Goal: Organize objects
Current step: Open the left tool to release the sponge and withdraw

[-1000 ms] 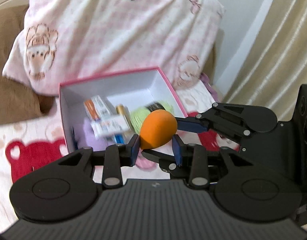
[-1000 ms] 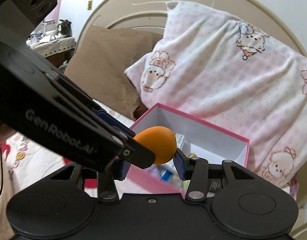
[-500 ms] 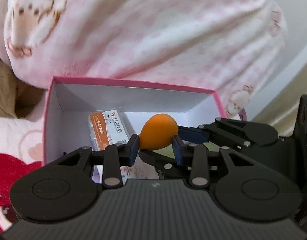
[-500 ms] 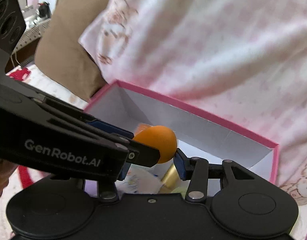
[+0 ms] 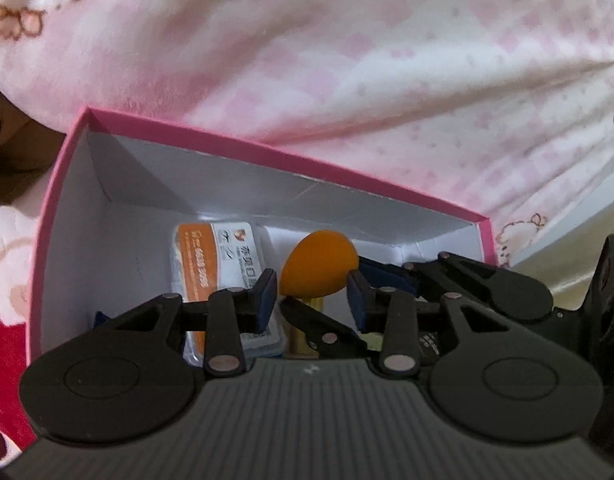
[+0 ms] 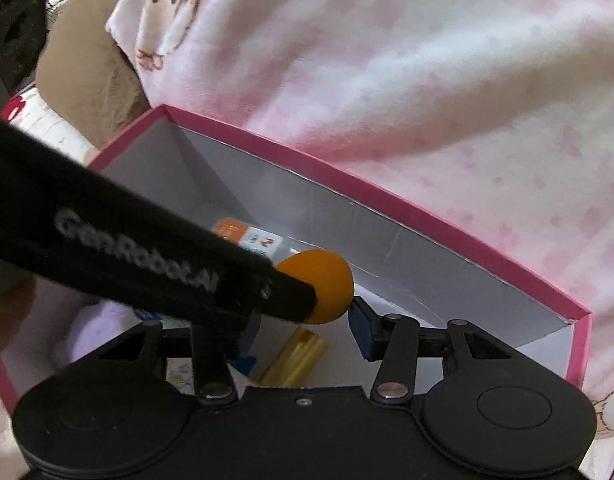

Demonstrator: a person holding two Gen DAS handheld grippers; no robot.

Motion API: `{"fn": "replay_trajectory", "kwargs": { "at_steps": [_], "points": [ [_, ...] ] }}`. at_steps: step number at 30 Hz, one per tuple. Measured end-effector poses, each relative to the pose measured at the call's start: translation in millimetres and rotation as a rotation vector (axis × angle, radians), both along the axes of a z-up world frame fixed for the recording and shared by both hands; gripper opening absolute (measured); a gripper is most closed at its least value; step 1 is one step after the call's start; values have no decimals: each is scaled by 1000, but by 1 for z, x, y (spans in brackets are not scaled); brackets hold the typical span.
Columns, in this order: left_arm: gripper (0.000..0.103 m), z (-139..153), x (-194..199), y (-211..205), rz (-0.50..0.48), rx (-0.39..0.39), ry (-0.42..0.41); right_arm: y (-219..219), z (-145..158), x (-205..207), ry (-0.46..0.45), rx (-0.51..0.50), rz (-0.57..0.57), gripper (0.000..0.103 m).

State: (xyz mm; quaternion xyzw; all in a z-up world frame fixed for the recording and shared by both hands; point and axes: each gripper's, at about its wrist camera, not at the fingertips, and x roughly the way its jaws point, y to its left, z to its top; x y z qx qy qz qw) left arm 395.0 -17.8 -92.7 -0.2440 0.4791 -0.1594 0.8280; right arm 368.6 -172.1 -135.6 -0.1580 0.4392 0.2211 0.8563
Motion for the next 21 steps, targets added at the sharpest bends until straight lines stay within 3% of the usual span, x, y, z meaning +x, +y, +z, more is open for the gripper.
{"fn": "replay_trajectory", "kwargs": {
  "at_steps": [2,5,10,14,21],
  "points": [
    [45,3,-3,0,15,17,-3,-4,0,-3,-10,22,-23,54],
    [48,11,-12,-6,15,111,12,-17,4,-10,14,118,-62,54],
    [57,32,-33,-4,27,154,7,-28,20,-37,6,177,-82,54],
    [69,55,-59,2,25,193,-22,-37,43,-65,-17,209,-82,56],
    [72,105,-111,15,24,213,-82,-58,100,-111,-85,266,-141,62]
  ]
}}
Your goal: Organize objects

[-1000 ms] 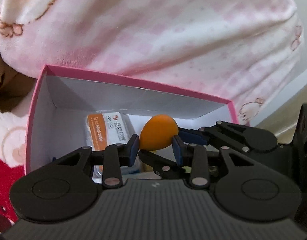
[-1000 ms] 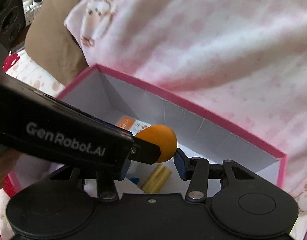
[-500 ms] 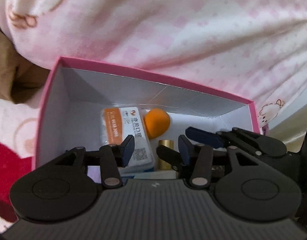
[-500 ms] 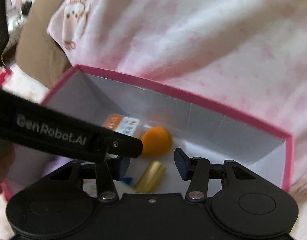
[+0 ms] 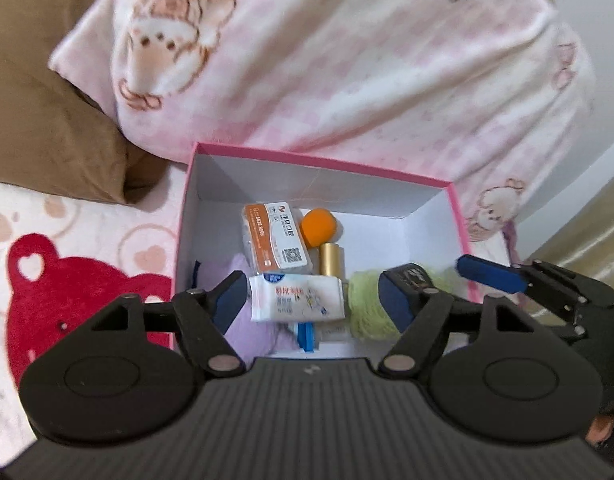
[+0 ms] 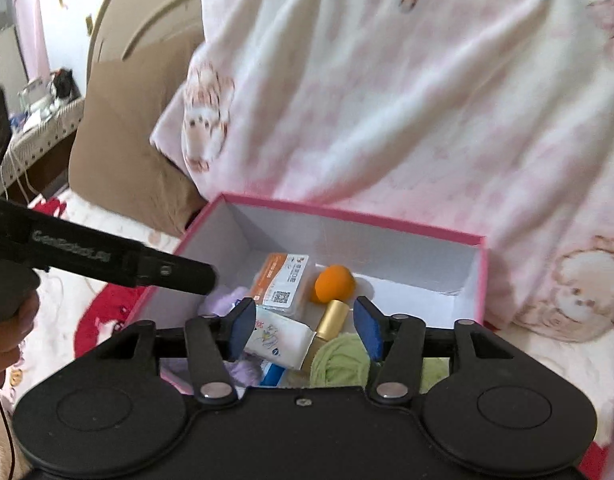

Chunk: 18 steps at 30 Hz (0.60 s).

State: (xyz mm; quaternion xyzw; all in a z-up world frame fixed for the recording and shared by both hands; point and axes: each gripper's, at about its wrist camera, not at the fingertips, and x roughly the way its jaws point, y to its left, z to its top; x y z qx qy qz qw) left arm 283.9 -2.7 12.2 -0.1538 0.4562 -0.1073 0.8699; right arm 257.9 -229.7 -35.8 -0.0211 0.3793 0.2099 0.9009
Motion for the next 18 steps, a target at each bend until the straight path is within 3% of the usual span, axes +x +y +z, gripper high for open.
{"fn": "replay_trajectory", "kwargs": {
  "at_steps": [9,15,18],
  "points": [
    [75,65,-87,1,-82,75,-62,-28,44,-68,-11,71,-78,65],
    [76,84,-141,-6,-106,151,-83,-31,57,-114,-25,67,-111,66],
    [84,82,-164,-7,-93,177,-98,-30,61,-134,-30,73,-115,67]
  ]
}}
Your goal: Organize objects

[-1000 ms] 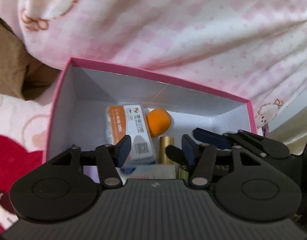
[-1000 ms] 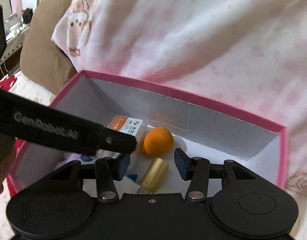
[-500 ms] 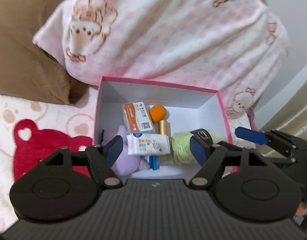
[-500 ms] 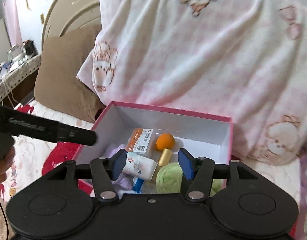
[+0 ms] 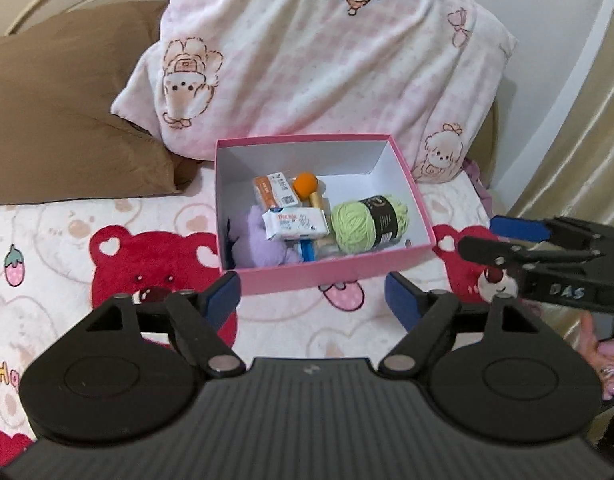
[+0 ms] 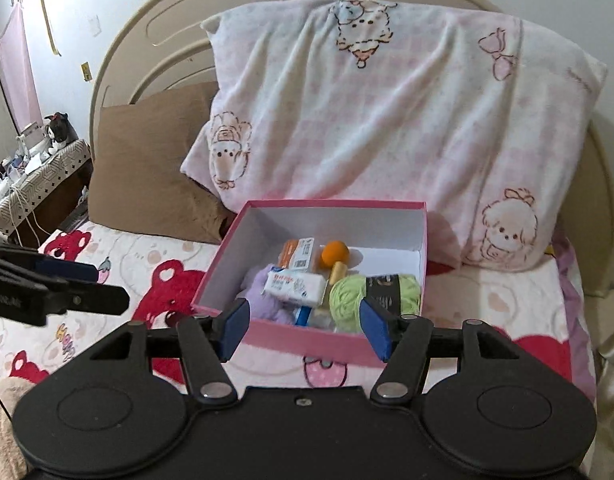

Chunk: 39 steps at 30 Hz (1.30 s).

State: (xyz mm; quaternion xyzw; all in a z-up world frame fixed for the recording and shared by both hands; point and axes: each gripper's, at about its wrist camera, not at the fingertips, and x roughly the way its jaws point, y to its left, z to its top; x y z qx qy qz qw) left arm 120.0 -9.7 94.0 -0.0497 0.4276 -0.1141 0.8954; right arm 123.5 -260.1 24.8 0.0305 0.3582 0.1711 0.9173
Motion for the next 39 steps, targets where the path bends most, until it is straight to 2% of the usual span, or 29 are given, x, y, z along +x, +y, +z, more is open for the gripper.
{"fn": "replay_trajectory", "kwargs": {
  "at_steps": [5,11,19,23,28,33,37,39],
  "points": [
    [85,-20,-25,4,5,-15,48,3,1,-33,4,-4,-21,69],
    [86,-38,-36,8,25,-15,79,1,-5,-58,14,-3,-85,71],
    [86,-41,-39,12,52,-12,69,6,-16,-65,31,-30,-119,73],
    [86,-42,-41,8,68,41,46,11,-19,-66,28,-57,-127,73],
    [86,-42,-45,10,87,32,31,16,-22,-69,22,-71,-128,74],
    [87,-44,-49,4,101,84,3,23,-28,-71,19,-123,-121,75],
    [89,-46,-48,5,98,77,6,23,-30,-72,16,-129,-144,81],
    [90,-47,-49,5,100,76,9,22,-31,-72,19,-114,-151,89]
  ]
}}
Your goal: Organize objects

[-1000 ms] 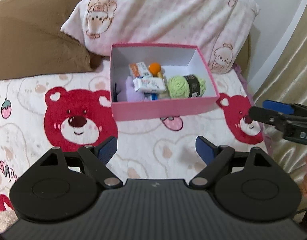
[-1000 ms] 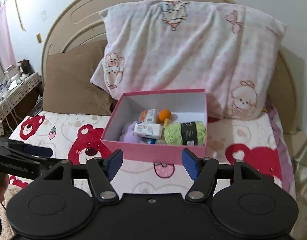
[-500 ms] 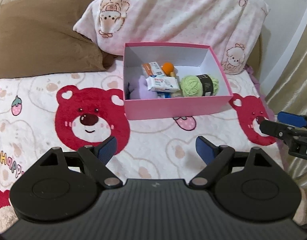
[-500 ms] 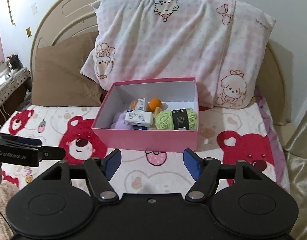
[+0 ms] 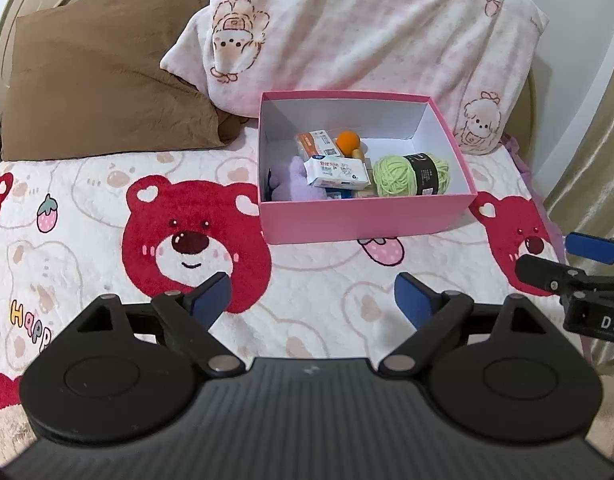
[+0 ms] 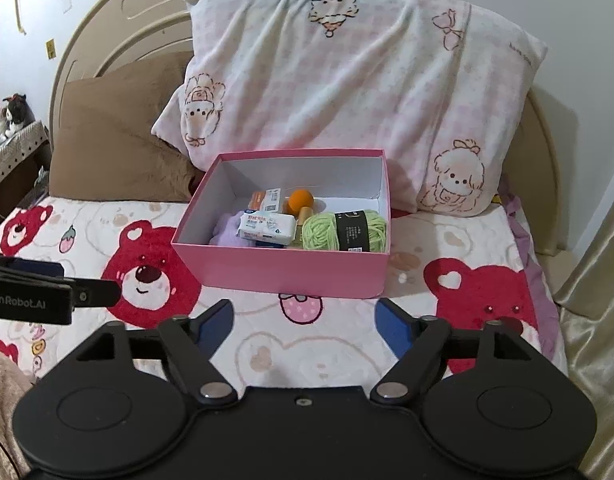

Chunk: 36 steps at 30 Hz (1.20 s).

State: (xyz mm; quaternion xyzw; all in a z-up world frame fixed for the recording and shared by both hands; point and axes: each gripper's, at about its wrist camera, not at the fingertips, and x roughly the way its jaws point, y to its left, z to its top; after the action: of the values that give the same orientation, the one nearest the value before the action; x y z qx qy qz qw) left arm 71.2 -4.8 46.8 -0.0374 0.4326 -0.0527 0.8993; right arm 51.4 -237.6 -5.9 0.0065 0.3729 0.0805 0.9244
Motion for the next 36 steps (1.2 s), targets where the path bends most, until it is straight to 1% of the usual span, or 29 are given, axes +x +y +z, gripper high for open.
{"fn": "replay_trajectory", "kwargs": {
  "at_steps": [2,4,7,9,11,13,18,27,33,36],
  "points": [
    [95,-1,-1,1,15,-2,3,1,0,-1,-13,10,2,97],
    [97,-3,-1,2,29,5,0,2,-1,-3,-17,13,-7,98],
    [103,-6,-1,4,47,25,9,4,-4,-2,5,-16,-43,98],
    [103,-8,0,4,47,31,28,5,-7,-1,29,-28,-50,98],
    [103,-10,2,5,43,20,60,5,-9,1,49,-34,-57,98],
    [103,-11,1,6,42,5,66,5,-11,1,63,-40,-64,98],
    [103,-11,-1,4,49,19,80,3,-12,1,86,-35,-80,98],
    [103,-18,0,1,63,43,139,0,-15,0,124,-22,-116,98],
    [103,-26,3,1,52,42,177,-1,-14,-2,137,-7,-121,98],
    [103,-29,5,2,54,51,185,3,-13,-4,127,-34,-128,98]
  ]
}}
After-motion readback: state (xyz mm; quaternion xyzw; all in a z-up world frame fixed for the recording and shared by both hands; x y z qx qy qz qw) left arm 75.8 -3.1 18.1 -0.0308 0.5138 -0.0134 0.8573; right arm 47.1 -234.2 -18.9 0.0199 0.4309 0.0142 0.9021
